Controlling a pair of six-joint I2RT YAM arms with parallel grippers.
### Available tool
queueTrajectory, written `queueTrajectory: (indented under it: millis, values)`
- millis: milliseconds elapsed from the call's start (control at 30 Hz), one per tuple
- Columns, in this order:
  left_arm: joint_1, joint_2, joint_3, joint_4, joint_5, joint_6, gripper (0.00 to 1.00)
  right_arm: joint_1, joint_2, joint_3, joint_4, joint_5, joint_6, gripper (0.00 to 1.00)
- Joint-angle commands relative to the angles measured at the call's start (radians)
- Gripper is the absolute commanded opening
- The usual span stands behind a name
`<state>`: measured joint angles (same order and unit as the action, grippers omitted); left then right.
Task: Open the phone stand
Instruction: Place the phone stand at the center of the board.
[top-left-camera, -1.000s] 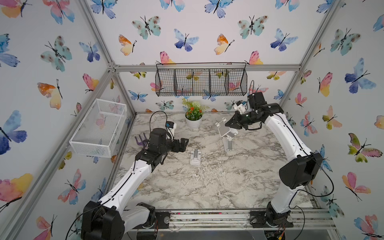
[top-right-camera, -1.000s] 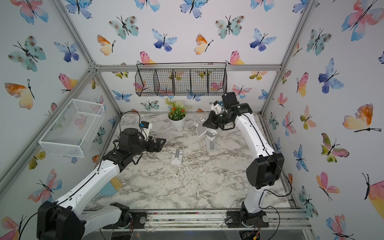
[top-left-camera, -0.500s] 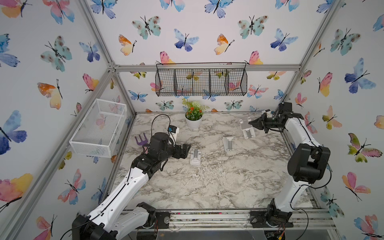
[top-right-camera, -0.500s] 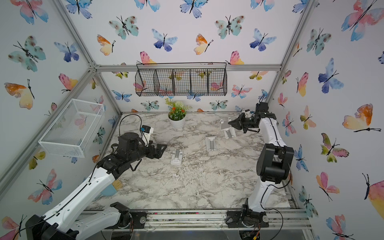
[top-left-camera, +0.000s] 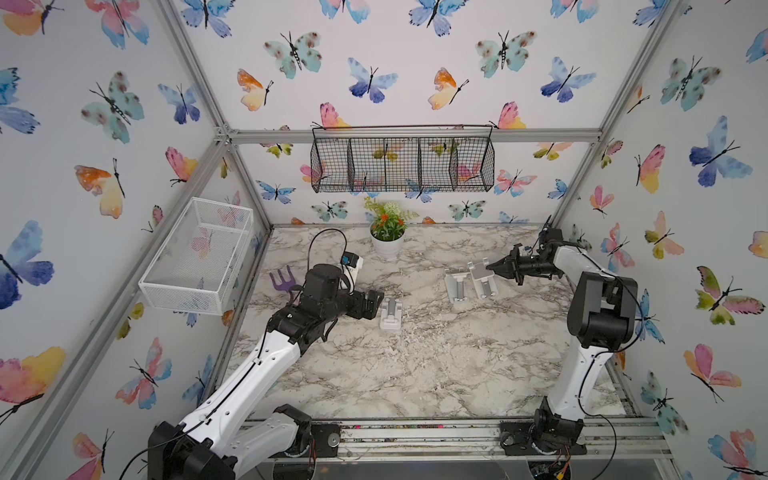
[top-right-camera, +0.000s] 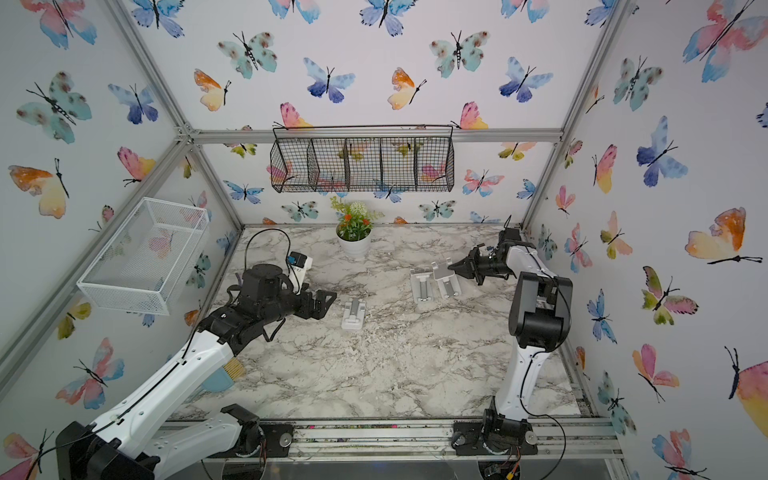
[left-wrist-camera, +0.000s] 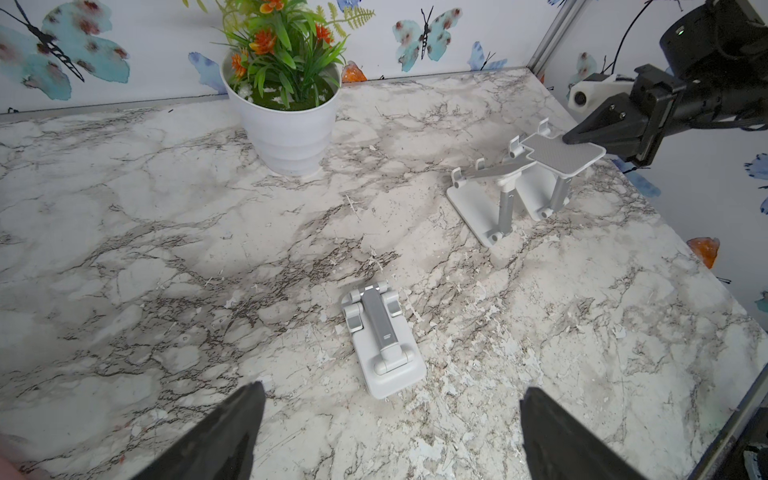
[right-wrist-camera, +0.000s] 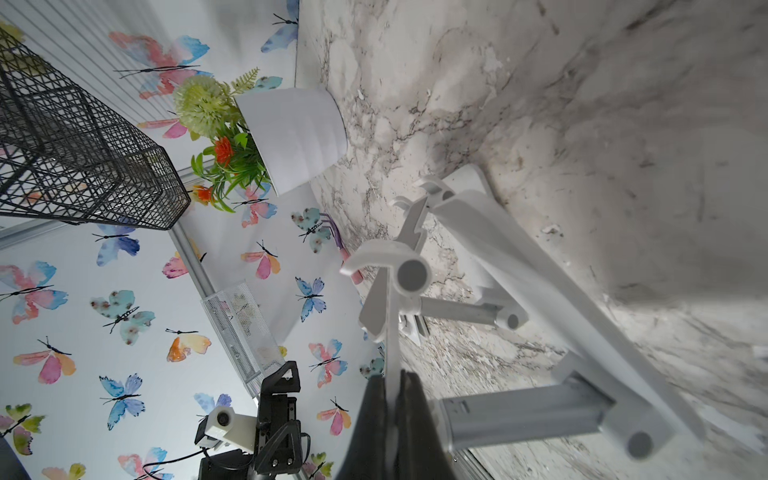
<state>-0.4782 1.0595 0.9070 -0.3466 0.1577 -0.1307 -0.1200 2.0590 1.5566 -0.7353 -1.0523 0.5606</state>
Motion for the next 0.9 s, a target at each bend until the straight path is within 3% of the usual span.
queueTrajectory:
  millis: [0,133,333,633,733,867]
  values:
    - [-0.011,0.003,0.002,0.001,0.013,0.023,0.98,-0.006,0.036,-0.013,0.018,-0.040,-0.004,0.00]
    - [-0.012,0.002,-0.010,0.006,0.010,0.029,0.98,-0.009,0.061,-0.020,0.018,-0.039,-0.009,0.02]
    - [-0.016,0.003,-0.014,0.008,0.009,0.033,0.98,-0.013,0.077,-0.015,0.063,-0.022,0.021,0.20]
    - [-0.020,-0.001,-0.021,0.004,0.009,0.040,0.98,-0.036,0.077,0.052,0.042,0.069,0.023,0.28]
    - [-0.020,-0.001,-0.022,0.003,0.006,0.040,0.98,-0.038,0.051,0.095,-0.006,0.162,0.005,0.41]
    - [-0.021,-0.001,-0.022,0.005,0.009,0.034,0.98,-0.039,-0.010,0.146,-0.081,0.322,-0.012,0.73]
